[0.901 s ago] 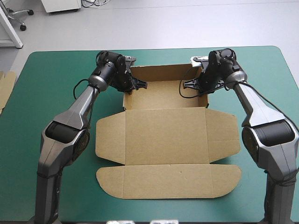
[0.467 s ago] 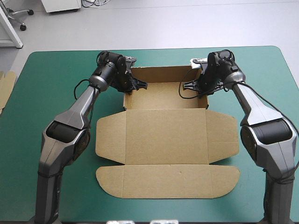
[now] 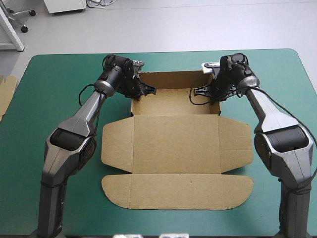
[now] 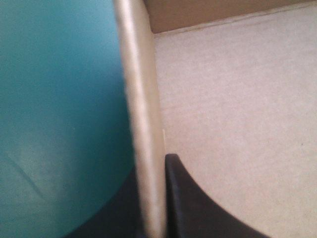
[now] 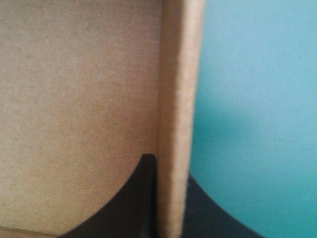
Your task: Fold the box
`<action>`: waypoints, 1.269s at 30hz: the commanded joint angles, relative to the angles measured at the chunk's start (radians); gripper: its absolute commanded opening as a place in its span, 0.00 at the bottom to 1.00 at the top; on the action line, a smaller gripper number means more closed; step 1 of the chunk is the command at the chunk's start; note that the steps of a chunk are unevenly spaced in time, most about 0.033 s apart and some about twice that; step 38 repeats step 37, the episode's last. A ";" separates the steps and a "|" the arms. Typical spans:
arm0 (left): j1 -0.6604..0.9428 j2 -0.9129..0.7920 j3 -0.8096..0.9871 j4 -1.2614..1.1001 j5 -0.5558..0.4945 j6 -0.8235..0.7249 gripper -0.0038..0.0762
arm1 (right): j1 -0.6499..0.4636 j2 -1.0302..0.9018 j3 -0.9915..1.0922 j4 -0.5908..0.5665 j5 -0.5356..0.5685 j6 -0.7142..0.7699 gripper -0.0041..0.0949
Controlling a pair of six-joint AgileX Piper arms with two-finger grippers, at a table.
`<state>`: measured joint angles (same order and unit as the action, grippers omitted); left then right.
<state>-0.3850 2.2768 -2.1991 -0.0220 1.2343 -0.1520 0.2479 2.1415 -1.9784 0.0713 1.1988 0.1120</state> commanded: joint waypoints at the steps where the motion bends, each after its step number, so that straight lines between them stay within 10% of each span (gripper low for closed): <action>1: 0.009 -0.041 -0.014 0.062 0.017 0.037 0.03 | -0.002 -0.050 -0.022 -0.001 0.008 -0.048 0.04; 5: 0.009 -0.051 -0.016 0.065 0.011 0.037 0.08 | -0.002 -0.063 -0.026 -0.003 -0.001 -0.050 0.17; 14: 0.009 -0.096 -0.035 0.059 0.026 0.037 0.62 | -0.002 -0.086 -0.065 -0.008 0.018 -0.047 0.41; 38: -0.053 -0.352 0.048 0.125 0.005 0.045 0.62 | -0.002 -0.401 0.064 -0.061 -0.113 -0.042 0.42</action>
